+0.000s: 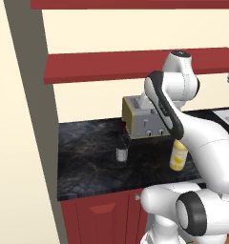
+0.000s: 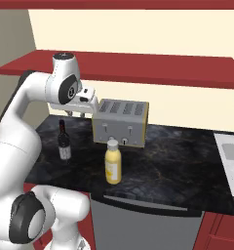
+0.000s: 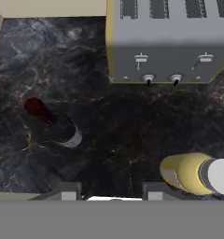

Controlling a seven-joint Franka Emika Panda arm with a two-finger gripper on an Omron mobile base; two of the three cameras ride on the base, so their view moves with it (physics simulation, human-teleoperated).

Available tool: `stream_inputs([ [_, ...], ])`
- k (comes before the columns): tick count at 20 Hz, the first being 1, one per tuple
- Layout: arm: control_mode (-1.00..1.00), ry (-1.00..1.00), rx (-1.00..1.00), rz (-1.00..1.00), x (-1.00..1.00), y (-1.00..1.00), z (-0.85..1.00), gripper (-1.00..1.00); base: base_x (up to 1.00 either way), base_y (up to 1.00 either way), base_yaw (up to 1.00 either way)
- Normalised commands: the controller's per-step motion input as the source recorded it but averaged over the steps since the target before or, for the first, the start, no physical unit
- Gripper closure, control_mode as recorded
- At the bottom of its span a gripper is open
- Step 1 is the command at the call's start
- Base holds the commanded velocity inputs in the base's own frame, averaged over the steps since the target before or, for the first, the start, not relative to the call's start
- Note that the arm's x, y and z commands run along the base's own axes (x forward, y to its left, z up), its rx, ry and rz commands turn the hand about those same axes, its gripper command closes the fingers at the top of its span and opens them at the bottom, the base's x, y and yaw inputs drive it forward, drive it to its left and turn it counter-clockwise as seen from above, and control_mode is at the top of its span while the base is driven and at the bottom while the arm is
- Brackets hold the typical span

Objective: There is a wine glass and glass cup on the dining counter. Place the wine bottle next to the wine glass and the juice bottle next to the glass cup.

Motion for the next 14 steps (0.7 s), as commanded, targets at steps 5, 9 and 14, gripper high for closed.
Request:
stream_inputs([
  [5, -1.00, 0.00, 0.00, -0.01, -0.10, -0.04, -0.04, -1.00, 0.00, 0.00, 0.00],
  [9, -1.00, 0.00, 0.00, -0.03, -0.17, -0.17, -0.09, -1.00, 0.00, 0.00, 0.00],
  [14, -1.00, 0.00, 0.00, -0.02, -0.27, -0.34, -0.03, -1.00, 0.00, 0.00, 0.00],
])
